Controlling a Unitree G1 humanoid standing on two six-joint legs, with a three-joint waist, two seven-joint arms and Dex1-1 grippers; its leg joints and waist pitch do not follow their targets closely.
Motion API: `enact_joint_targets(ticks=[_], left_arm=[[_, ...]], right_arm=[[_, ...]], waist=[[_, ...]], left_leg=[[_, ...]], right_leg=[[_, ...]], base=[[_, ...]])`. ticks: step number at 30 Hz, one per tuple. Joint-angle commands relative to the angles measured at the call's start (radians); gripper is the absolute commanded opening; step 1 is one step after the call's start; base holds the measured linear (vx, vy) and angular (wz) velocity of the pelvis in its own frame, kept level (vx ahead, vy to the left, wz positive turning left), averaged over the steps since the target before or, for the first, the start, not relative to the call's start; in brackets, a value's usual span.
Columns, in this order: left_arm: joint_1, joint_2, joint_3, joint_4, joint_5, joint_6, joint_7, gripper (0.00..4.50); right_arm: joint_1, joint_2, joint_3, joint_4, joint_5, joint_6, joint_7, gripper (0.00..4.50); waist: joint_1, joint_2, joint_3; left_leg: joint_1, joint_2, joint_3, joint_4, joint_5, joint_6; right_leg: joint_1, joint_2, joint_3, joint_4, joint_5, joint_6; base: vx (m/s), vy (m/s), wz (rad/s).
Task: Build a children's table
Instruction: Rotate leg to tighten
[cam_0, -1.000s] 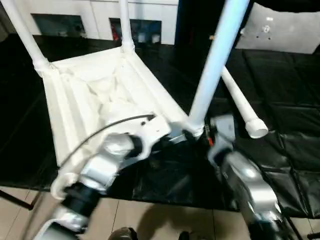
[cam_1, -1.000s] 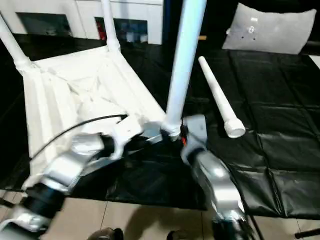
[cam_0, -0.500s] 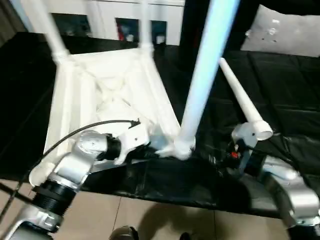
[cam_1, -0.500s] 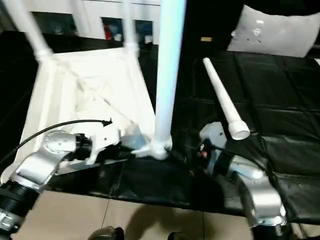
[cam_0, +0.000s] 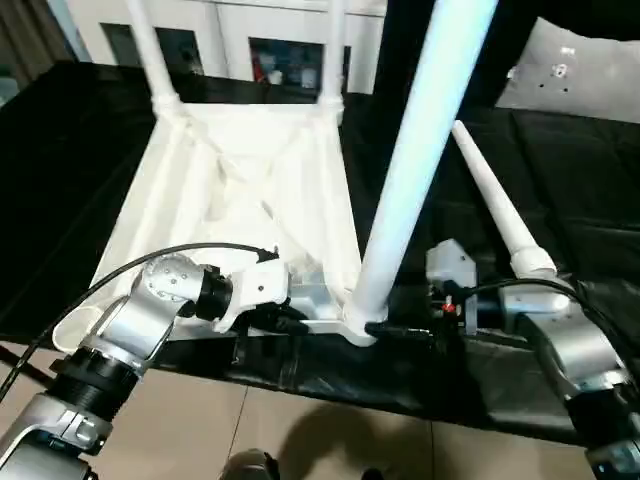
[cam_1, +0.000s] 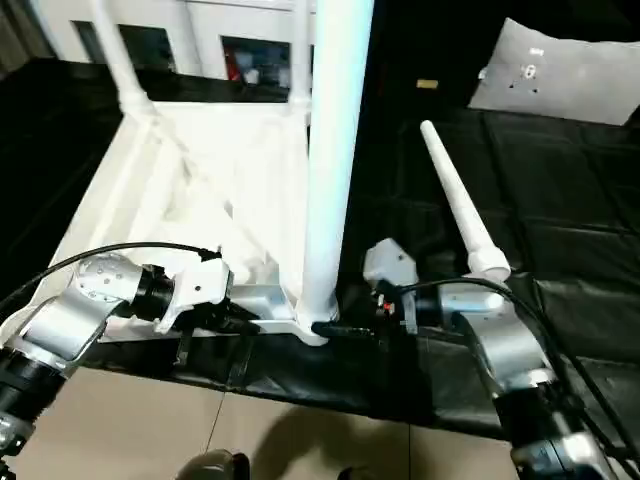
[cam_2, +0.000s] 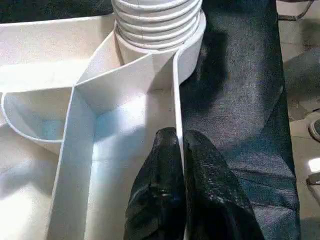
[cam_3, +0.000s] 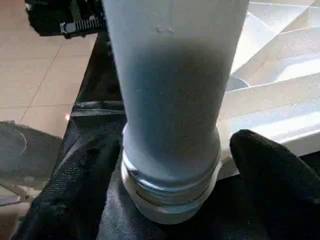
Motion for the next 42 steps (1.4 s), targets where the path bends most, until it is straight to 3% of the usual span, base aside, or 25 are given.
enact_joint_targets(ticks=[1, 9, 18, 21, 25, 27, 28, 29, 31, 33, 34, 36, 37, 39, 40, 42], left_arm=[[0.009, 0.001, -0.049, -0.011, 0.015, -0.024, -0.044, 0.0], [-0.004, 0.006, -0.051, 0.012, 0.017, -0.04, -0.055, 0.0], [-0.006, 0.02, -0.053, 0.023, 0.021, -0.049, -0.069, 0.0], [-0.001, 0.015, -0.044, 0.022, 0.013, -0.035, -0.055, 0.0], [0.006, -0.024, -0.022, 0.007, 0.003, 0.03, 0.016, 0.0], [0.006, -0.051, -0.015, -0.006, 0.008, 0.071, 0.064, 0.0], [0.004, -0.072, -0.011, -0.011, 0.014, 0.103, 0.099, 0.0], [-0.001, -0.101, -0.006, -0.013, 0.017, 0.133, 0.14, 0.0], [-0.013, -0.163, 0.003, -0.01, 0.021, 0.181, 0.216, 0.0], [-0.02, -0.192, 0.006, -0.006, 0.024, 0.197, 0.249, 0.0], [-0.038, -0.246, 0.006, 0.002, 0.043, 0.238, 0.314, 0.0], [-0.043, -0.263, 0.005, 0.002, 0.048, 0.253, 0.335, 0.0], [-0.051, -0.28, 0.005, 0.007, 0.059, 0.268, 0.365, 0.0], [-0.061, -0.313, 0.007, 0.007, 0.088, 0.305, 0.42, 0.0], [-0.066, -0.33, 0.01, 0.009, 0.104, 0.321, 0.451, 0.0], [-0.071, -0.361, 0.012, 0.01, 0.126, 0.344, 0.499, 0.0]], right_arm=[[-0.016, 0.002, 0.009, 0.014, -0.01, -0.016, 0.011, 3.54], [-0.054, 0.024, 0.02, 0.086, -0.013, -0.048, 0.037, 2.81], [-0.051, 0.038, 0.032, 0.121, -0.002, -0.057, 0.066, 2.68], [-0.013, 0.038, 0.032, 0.079, 0.016, -0.021, 0.066, 2.67], [0.087, 0.063, 0.008, -0.057, 0.079, 0.107, -0.019, 2.66], [0.136, 0.092, -0.002, -0.128, 0.085, 0.174, -0.106, 2.65], [0.161, 0.114, -0.002, -0.161, 0.076, 0.188, -0.157, 2.64], [0.189, 0.146, 0.0, -0.198, 0.063, 0.215, -0.224, 2.64], [0.234, 0.221, 0.002, -0.254, 0.04, 0.264, -0.35, 2.64], [0.252, 0.263, 0.003, -0.281, 0.034, 0.293, -0.41, 2.64], [0.259, 0.356, 0.004, -0.297, -0.002, 0.351, -0.554, 2.64], [0.258, 0.385, 0.006, -0.299, -0.014, 0.367, -0.598, 2.64], [0.251, 0.417, 0.003, -0.291, -0.026, 0.378, -0.645, 2.64], [0.232, 0.483, -0.01, -0.279, -0.047, 0.412, -0.755, 2.64], [0.221, 0.512, -0.017, -0.268, -0.061, 0.421, -0.804, 2.64], [0.194, 0.559, -0.03, -0.232, -0.093, 0.429, -0.893, 2.64]], waist=[[-0.003, -0.005, -0.063], [-0.003, -0.002, -0.063], [-0.005, 0.001, -0.059], [-0.005, 0.01, -0.051], [-0.001, 0.01, -0.045], [0.0, 0.01, -0.037], [-0.004, 0.009, -0.024], [-0.003, 0.014, -0.018], [-0.012, 0.005, -0.001], [-0.017, 0.003, 0.005], [-0.027, 0.005, 0.011], [-0.039, 0.008, 0.006], [-0.045, 0.009, 0.009], [-0.047, 0.011, 0.006], [-0.054, 0.013, 0.014], [-0.063, 0.012, 0.021]], left_leg=[[0.013, 0.071, -0.021, -0.061, -0.12, 0.095], [0.013, 0.071, -0.022, -0.061, -0.134, 0.086], [0.014, 0.072, -0.022, -0.064, -0.16, 0.079], [0.015, 0.072, -0.024, -0.067, -0.182, 0.072], [0.018, 0.075, -0.024, -0.071, -0.198, 0.07], [0.016, 0.077, -0.026, -0.078, -0.212, 0.061], [0.018, 0.074, -0.026, -0.086, -0.274, 0.043], [0.022, 0.074, -0.029, -0.088, -0.308, 0.031], [0.029, 0.068, -0.039, -0.098, -0.405, -0.011], [0.035, 0.062, -0.045, -0.099, -0.444, -0.02], [0.045, 0.058, -0.054, -0.1, -0.483, -0.03], [0.045, 0.058, -0.058, -0.111, -0.475, -0.035], [0.035, 0.061, -0.06, -0.12, -0.467, -0.033], [0.029, 0.063, -0.06, -0.127, -0.444, -0.032], [0.039, 0.061, -0.058, -0.124, -0.486, -0.042], [0.055, 0.055, -0.063, -0.118, -0.558, -0.048]], right_leg=[[0.043, -0.099, 0.056, -0.058, -0.088, -0.267], [0.041, -0.097, 0.055, -0.058, -0.107, -0.261], [0.04, -0.097, 0.056, -0.06, -0.115, -0.265], [0.036, -0.096, 0.056, -0.064, -0.125, -0.263], [0.034, -0.095, 0.059, -0.066, -0.12, -0.257], [0.033, -0.096, 0.061, -0.071, -0.153, -0.243], [0.026, -0.097, 0.063, -0.083, -0.269, -0.22], [0.021, -0.1, 0.064, -0.089, -0.328, -0.209], [0.013, -0.106, 0.067, -0.112, -0.571, -0.133], [0.007, -0.112, 0.066, -0.128, -0.698, -0.085], [0.0, -0.114, 0.06, -0.146, -0.792, -0.034], [0.006, -0.11, 0.054, -0.147, -0.727, -0.037], [0.014, -0.108, 0.052, -0.144, -0.674, -0.041], [0.014, -0.107, 0.056, -0.137, -0.613, -0.055], [-0.001, -0.108, 0.059, -0.146, -0.636, -0.06], [-0.01, -0.111, 0.05, -0.162, -0.73, -0.033]], base=[[0.0, 0.0, 0.0], [0.0, 0.0, 0.0], [0.0, 0.0, 0.0], [0.0, 0.0, 0.0], [0.0, 0.0, 0.0], [0.0, 0.0, 0.0], [0.0, 0.0, 0.0], [0.0, 0.0, 0.0], [0.0, 0.0, 0.0], [-0.056, 0.004, -0.06], [-0.063, 0.008, -0.07], [0.0, 0.0, 0.0], [0.0, 0.0, 0.0], [0.0, 0.0, 0.0], [0.0, 0.0, 0.0], [-0.029, 0.011, 0.0]])
